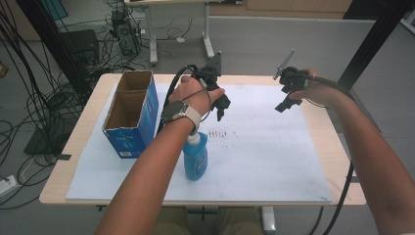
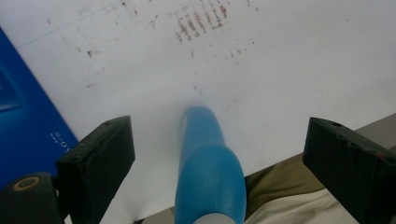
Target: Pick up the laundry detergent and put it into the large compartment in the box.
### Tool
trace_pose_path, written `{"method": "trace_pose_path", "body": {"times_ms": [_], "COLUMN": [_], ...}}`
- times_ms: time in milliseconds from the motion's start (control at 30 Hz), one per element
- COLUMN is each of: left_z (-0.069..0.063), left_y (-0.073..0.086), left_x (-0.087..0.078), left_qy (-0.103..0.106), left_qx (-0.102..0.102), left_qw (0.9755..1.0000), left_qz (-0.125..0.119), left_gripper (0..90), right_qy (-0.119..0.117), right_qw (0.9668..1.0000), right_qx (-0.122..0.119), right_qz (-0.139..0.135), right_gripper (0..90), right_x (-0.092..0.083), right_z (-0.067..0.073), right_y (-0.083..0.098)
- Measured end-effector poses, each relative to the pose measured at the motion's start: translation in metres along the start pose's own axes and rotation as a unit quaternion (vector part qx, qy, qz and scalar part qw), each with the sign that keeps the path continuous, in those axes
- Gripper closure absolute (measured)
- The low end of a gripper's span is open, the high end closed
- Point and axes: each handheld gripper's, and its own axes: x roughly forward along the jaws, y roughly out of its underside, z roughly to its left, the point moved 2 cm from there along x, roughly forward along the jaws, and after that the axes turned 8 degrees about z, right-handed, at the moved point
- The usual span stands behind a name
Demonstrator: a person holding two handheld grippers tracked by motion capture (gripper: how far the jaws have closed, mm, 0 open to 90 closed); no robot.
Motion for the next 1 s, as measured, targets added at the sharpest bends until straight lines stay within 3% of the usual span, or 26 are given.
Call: {"method": "trace_pose_path", "body": {"times_ms": [1000], "left_z": [0.0013], "left_y": [0.0045], "left_x": [-0.0032], "left_qy": [0.002], "left_qx": [0.003], "left_qw": [1.0], "left_qz": [-0.005], "left_gripper": [9.5], "right_qy": [0.001], "right_qw": [1.0], "right_qx": [-0.005], "right_qz": [-0.001], "right_gripper": [9.7], "right_x": [-0.0003], "right_z": [0.0045], "right_y": [-0.0004]}}
